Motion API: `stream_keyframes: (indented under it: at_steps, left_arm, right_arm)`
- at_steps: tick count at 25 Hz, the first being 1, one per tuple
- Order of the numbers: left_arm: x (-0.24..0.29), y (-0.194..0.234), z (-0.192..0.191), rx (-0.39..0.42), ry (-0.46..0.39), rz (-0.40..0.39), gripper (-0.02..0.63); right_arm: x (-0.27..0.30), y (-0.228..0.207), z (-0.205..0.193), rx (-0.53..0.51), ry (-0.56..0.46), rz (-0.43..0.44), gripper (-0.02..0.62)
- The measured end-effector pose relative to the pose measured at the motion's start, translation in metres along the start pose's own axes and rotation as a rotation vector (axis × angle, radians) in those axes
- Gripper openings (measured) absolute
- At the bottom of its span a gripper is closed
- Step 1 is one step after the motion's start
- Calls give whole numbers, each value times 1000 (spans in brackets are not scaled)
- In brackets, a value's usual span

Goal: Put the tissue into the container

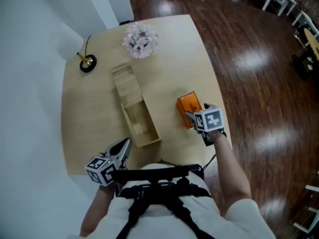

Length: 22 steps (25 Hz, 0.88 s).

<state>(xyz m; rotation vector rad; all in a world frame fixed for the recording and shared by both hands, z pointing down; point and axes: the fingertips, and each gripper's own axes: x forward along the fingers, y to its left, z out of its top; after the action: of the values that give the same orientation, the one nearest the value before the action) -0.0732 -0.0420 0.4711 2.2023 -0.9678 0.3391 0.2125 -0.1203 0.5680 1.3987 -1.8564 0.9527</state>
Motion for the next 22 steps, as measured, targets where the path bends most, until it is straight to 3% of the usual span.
stream_keyframes:
  at_steps: [8,17,22]
  left_arm:
    - [-8,-4,-13,-34,1,28,15]
    - [-2,-11,-17,-39,9,42,14]
    - [-1,-13,-17,-41,12,45,15]
  right_arm:
    - [38,-7,-15,22,89,31,416]
    - [48,-4,-19,99,86,152,414]
    - [46,-5,-18,102,61,172,394]
